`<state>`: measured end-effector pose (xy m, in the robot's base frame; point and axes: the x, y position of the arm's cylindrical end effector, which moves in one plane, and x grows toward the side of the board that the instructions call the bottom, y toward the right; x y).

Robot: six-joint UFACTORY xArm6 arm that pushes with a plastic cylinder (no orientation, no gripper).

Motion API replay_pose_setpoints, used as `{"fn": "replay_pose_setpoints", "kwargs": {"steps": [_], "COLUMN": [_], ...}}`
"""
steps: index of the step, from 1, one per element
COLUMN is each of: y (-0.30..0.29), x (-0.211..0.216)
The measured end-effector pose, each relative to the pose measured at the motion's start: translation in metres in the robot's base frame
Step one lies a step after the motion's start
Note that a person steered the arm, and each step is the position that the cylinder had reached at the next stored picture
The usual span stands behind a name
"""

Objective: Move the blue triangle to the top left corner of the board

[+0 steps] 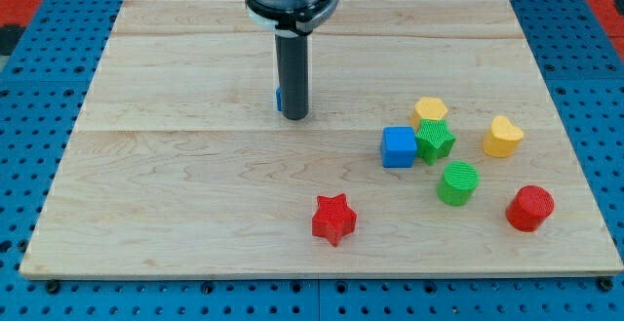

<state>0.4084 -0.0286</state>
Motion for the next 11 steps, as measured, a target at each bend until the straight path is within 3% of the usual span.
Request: {"fn": "replay_pose_setpoints", "kwargs": {"steps": [1, 3, 4, 5, 6, 7, 11], "y": [-0.034, -0.011, -0.011, -0.052, -0.067, -0.049, 0.054], "x": [-0.038, -0.042, -0.084, -0.135, -0.135, -0.113, -0.111]}}
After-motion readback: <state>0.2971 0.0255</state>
